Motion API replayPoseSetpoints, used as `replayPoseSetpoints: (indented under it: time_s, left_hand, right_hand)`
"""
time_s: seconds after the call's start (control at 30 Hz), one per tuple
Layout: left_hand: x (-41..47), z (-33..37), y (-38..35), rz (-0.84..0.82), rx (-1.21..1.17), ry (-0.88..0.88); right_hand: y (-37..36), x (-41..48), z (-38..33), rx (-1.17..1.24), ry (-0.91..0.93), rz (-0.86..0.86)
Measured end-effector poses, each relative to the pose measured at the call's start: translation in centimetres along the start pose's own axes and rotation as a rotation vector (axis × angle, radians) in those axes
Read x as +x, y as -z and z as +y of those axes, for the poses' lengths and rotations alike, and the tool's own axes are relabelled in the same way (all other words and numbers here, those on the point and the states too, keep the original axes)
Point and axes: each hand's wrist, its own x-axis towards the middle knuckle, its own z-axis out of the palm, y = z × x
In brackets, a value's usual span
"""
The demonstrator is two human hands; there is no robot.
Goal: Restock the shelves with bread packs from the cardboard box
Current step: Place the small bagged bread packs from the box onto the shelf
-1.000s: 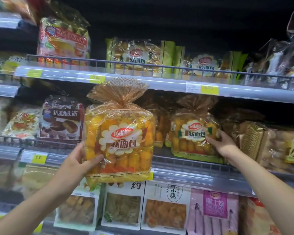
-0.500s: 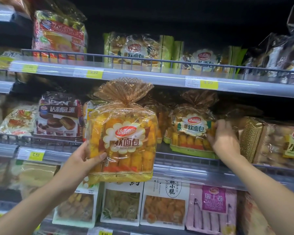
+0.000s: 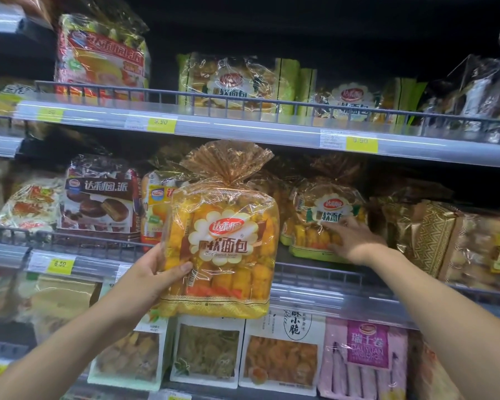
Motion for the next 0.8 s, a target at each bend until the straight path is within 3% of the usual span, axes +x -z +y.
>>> replayPoseSetpoints:
  time_s: [0.17, 0.3, 0.37, 0.47, 0.57, 0.8]
  left_hand:
    - [0.0, 0.9, -0.9, -0.019, 0.006, 0.035]
    - [1.1, 1.7, -1.3, -0.082, -0.055, 0.181]
    - [1.7, 2.2, -2.2, -0.104, -0.107, 0.240]
    - [3.0, 3.2, -3.8, -0.106, -0.118, 0.291]
    - [4.4, 4.3, -5.1, -0.105, -0.095, 0.315]
    - [8.9, 6.1, -8.0, 0.056, 0.135, 0.266]
  right_hand:
    - [0.9, -0.7, -0.6, 0.054, -0.052, -0.031]
    - [2.4, -3.9, -3.0, 0.024, 0.028, 0.203]
    - [2.9, -5.7, -4.5, 0.211, 0.105, 0.256]
    - [3.9, -8.1, -6.3, 0.676, 0.121, 0.037]
    - [4.1, -9.3, -7.1, 0.969, 0.038, -0.167]
    - [3.3, -7.1, -6.5, 1.198, -0.073, -0.162]
